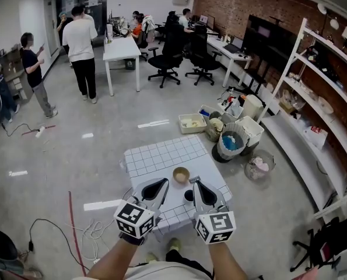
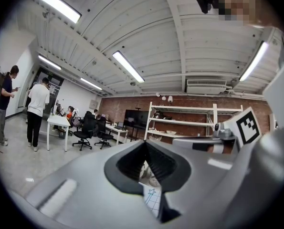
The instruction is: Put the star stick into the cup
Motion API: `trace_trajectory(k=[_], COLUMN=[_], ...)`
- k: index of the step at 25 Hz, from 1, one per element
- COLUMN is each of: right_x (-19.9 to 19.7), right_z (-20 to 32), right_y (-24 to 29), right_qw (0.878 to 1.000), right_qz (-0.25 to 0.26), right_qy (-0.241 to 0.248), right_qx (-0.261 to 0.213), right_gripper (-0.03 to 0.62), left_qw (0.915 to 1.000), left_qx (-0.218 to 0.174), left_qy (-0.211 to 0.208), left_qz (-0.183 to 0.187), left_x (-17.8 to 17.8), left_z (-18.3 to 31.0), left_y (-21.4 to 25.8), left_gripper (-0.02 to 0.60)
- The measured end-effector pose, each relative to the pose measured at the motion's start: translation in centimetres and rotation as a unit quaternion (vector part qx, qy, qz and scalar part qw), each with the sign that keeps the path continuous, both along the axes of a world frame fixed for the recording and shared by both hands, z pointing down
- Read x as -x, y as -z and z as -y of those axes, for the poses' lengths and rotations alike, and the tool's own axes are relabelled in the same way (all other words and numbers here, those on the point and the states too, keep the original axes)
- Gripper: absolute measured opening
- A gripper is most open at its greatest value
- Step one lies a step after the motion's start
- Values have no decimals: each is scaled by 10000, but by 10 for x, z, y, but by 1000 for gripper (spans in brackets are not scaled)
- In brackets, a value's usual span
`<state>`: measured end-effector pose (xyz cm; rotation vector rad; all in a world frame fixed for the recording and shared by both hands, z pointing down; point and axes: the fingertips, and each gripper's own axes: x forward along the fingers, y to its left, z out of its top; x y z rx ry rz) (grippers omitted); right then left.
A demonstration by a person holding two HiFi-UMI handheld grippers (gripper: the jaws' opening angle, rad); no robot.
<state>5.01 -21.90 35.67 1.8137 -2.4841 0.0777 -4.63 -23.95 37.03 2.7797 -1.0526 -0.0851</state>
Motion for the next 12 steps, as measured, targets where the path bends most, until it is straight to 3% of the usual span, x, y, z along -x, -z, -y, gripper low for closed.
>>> trace_trajectory(k=[12], right_x=[4], right_z=[-2], right_y=[2], right_qw=[10000], right_qz=[-43], right_qy=[1], right_qx=[-28], right_gripper=[12], left_qw=[10000], left_qx=[-28], left_qy=[-44], left_qz=[33], left_x=[0], left_z=[-2], left_y=[1], left_gripper=[6])
